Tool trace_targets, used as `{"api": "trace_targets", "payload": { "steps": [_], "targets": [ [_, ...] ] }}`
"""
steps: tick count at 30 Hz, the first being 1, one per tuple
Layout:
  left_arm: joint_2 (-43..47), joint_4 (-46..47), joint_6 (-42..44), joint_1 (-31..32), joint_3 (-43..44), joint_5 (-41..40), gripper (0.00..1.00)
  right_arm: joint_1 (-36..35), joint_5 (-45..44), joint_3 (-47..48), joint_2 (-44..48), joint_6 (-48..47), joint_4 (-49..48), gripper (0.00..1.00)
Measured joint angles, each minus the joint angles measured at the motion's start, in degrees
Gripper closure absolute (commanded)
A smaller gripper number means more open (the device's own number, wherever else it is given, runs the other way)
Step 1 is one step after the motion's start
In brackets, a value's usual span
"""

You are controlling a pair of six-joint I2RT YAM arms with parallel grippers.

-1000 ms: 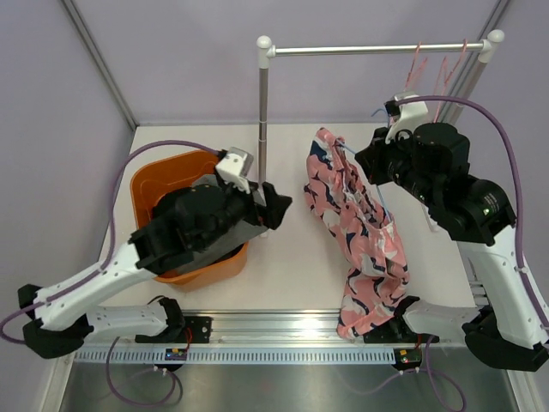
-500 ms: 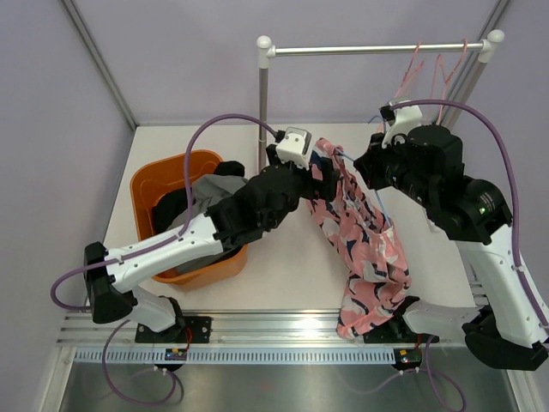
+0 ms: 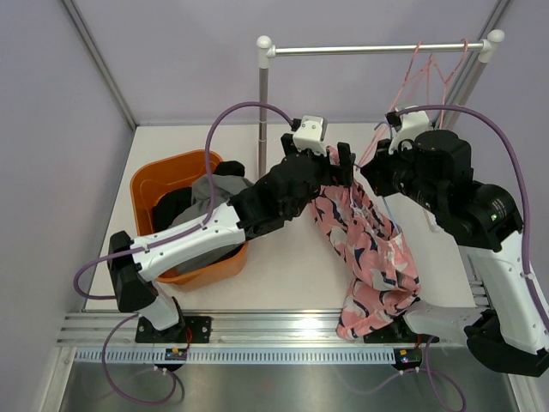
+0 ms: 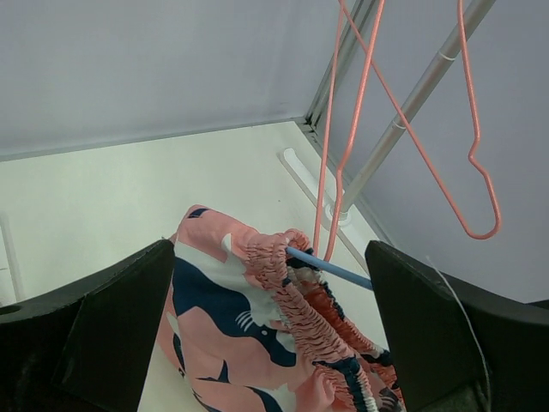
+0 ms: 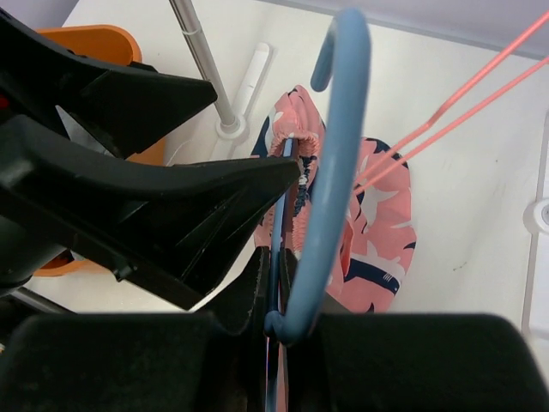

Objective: Remove the shorts from the hanger

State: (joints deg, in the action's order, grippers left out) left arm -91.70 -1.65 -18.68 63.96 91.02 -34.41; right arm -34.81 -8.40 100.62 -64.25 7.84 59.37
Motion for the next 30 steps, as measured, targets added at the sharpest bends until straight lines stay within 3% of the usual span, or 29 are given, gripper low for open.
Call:
{"api": "trace_targets", "payload": {
  "steps": [15,30],
  "targets": [
    [3.7,0.5,-2.4,0.1,-8.5,-0.6,0.03,0.0,-1.4,2.1,-0.2,-0.5,1.1,1.0],
    [4.2,-0.2,-2.3,0.1,-6.9,0.7,0.01,0.0,-0.9,4.1,-2.2,-0.5,0.9,1.0]
  ]
}}
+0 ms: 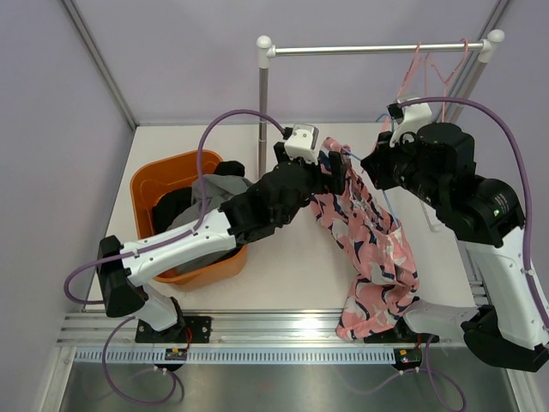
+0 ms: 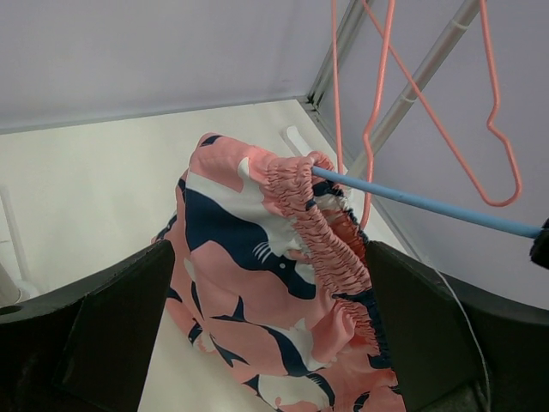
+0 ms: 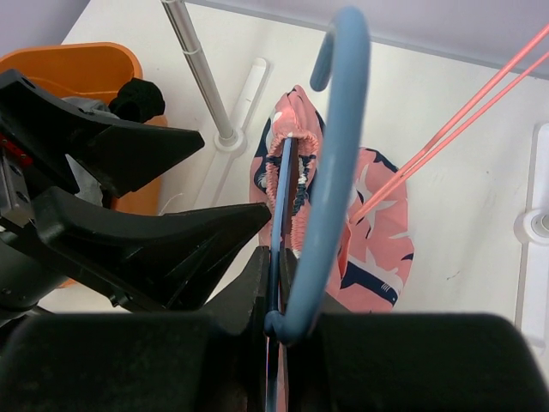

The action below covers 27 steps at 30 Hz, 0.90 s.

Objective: Remove the shorts from the hanger

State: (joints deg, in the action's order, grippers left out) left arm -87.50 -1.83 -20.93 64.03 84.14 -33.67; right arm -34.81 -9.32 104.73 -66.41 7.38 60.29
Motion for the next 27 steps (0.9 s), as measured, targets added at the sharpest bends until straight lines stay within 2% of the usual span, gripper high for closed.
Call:
{"api": "trace_targets", "payload": {
  "steps": [6,10,17,20,21,24,25,27],
  "targets": [
    [-1.6,-0.3,0.2,-0.2,3.5,-0.1,0.02,0.0,0.2,1.6,-0.1,0.2,0.0,1.0],
    [-3.7,-1.4,-0.1,-0.8,4.6,0.1,0.07,0.0,0.5,1.9,-0.1,0.2,0.1,1.0],
    [-5.0,-2.8,-1.5,-2.5,4.6,0.6,0.3,0.0,0.5,2.3,-0.1,0.1,0.5,1.0],
    [-5.0,-2.8,-1.6,-2.7,4.6,0.8,0.46,0.0,0.5,2.3,-0.1,0.2,0.5,1.0],
    [-5.0,-2.8,-1.6,-2.7,4.5,0.9,0.55,0.0,0.6,2.3,-0.1,0.2,0.5,1.0],
    [-5.0,-2.8,-1.5,-2.8,4.5,1.1,0.69,0.0,0.9,2.3,0.0,0.2,0.5,1.0],
    [-5.0,-2.8,-1.5,-3.1,4.5,1.2,0.77,0.0,1.0,2.3,0.0,0.2,0.5,1.0],
    [-5.0,-2.8,-1.5,-3.8,4.5,1.6,0.81,0.0,1.1,2.3,0.2,0.2,0.5,1.0]
  ]
}}
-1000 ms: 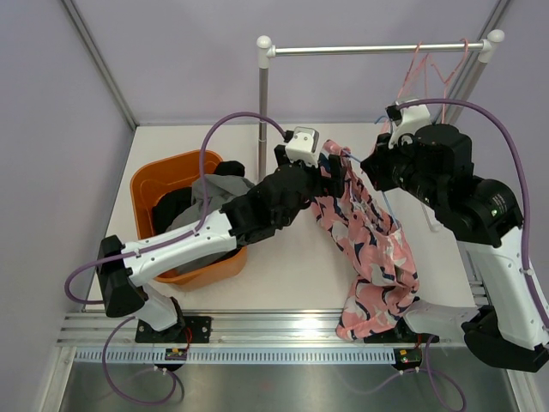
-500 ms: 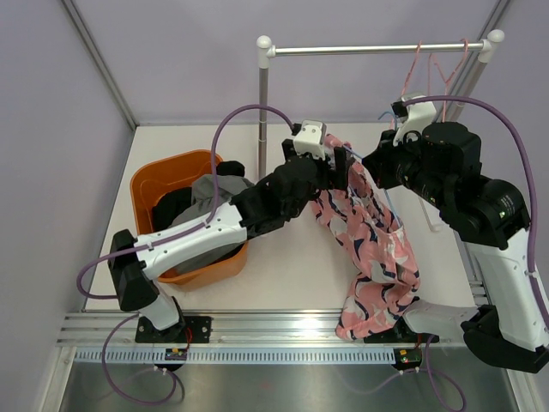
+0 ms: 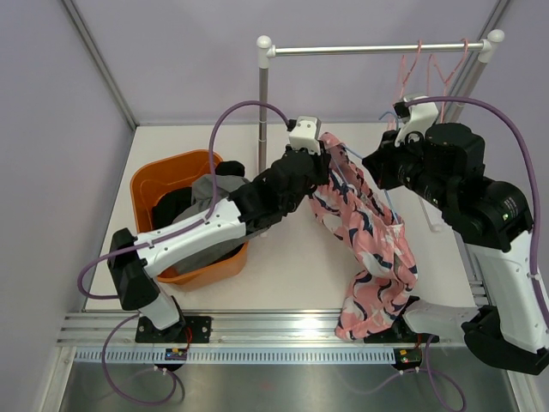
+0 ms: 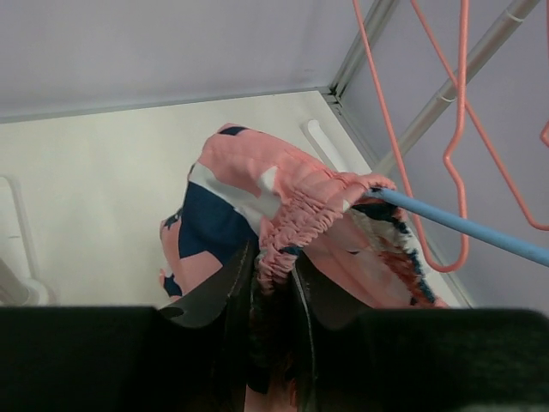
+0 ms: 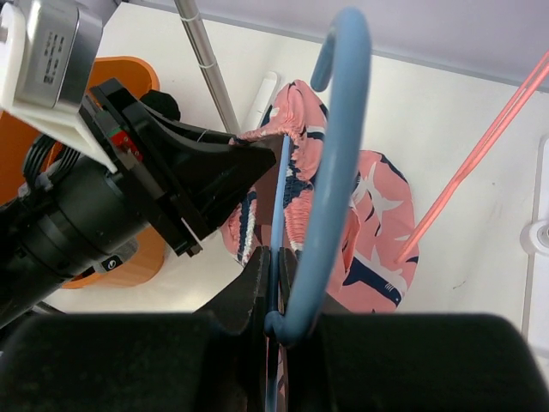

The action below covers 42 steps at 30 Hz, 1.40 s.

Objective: Remove the shorts from the hanger

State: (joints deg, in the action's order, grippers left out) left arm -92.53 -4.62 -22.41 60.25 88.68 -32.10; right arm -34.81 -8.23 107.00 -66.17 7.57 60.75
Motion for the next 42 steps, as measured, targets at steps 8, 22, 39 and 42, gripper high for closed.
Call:
{"api": "trace_targets", "payload": {
  "steps": [8,22,39,42],
  "targets": [
    [-2.1,-3.5,0.0,-5.2,5.4,0.6,0.89,0.0,1.9,-0.1,1.2,0.3,0.0,1.0],
    [-9.6,-6.4,2.2,-9.6,11.9,1.9,0.87,0.0,5.8,-3.1,3.5,0.3,-0.4,1.0],
    [-2.4,0.7,0.7,-10.1,-7.7,16.3,0.94,0.0,1.1,-3.2,4.1,-0.2,-0.5,1.0],
    [2.2,1.8,3.2,-9.2,-10.4,20.7,0.92,0.0,0.1,-4.5,5.3,-0.1,-2.0,1.0]
  ]
}}
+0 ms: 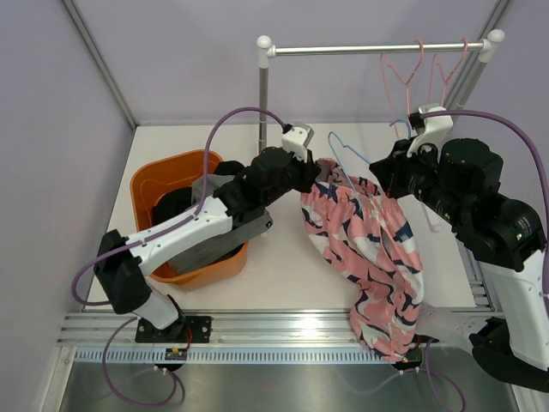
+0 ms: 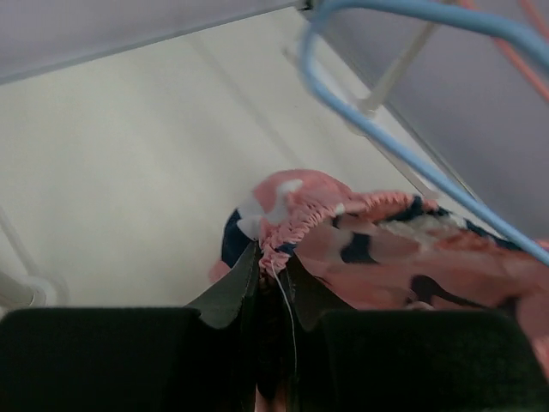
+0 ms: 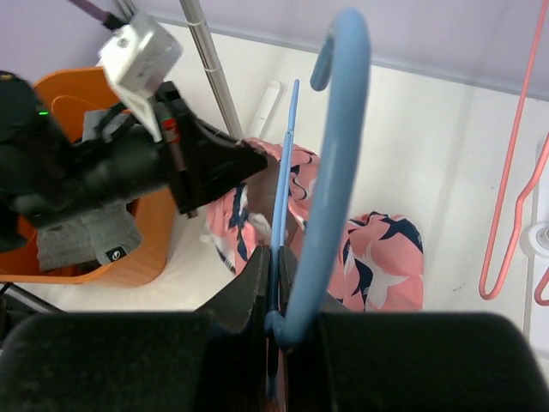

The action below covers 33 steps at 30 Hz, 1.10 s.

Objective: Remove the shorts from the hanger

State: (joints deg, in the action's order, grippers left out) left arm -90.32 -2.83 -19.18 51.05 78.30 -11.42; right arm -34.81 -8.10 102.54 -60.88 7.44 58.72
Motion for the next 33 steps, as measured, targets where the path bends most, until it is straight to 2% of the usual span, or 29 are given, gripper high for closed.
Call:
{"api": "trace_targets", "payload": {
  "steps": [2,3,12,15,16,19,22,28,30,33],
  "targets": [
    [2.4,-0.3,2.9,1.8,0.2,4.1,0.9,0.0,-0.3,-1.1,0.7,0.0,-1.3,1.0],
    [3.4,-0.5,4.8,3.5,0.8,6.2,0.86,0.0,-0.5,-1.6,0.8,0.0,-2.1,1.0],
    [4.2,-18.9,21.7,25.0,17.0,25.4,0.88,0.0,-2.7,-2.4,-2.6,0.0,-8.5,1.0],
    [5.2,-25.2,25.1,28.1,18.6,29.1,0.86,0.0,-4.1,-0.9,-5.7,-0.2,-9.6,1.0],
    [5.7,-28.0,26.3,28.9,19.0,29.4,0.84,0.0,-5.0,0.0,-7.1,-0.4,-9.9,1.0],
    [7.3,-31.3,27.6,30.3,19.1,29.0,0.84,0.0,-7.2,1.9,-9.8,-0.9,-10.9,1.0],
    [10.5,-32.7,28.0,31.2,18.8,24.8,0.86,0.0,-9.0,3.7,-11.6,-1.3,-11.1,1.0],
    [19.9,-27.6,32.0,31.1,18.2,-0.9,0.89,0.0,-9.3,4.2,-11.6,-1.1,-11.3,1.0],
    [21.2,-23.2,37.6,30.1,20.3,-10.6,0.89,0.0,-9.1,4.2,-11.3,-0.9,-11.3,1.0],
    [20.5,-11.6,49.0,28.0,25.5,-23.0,0.88,0.0,-8.3,4.2,-10.5,-0.3,-11.1,1.0]
  ]
}}
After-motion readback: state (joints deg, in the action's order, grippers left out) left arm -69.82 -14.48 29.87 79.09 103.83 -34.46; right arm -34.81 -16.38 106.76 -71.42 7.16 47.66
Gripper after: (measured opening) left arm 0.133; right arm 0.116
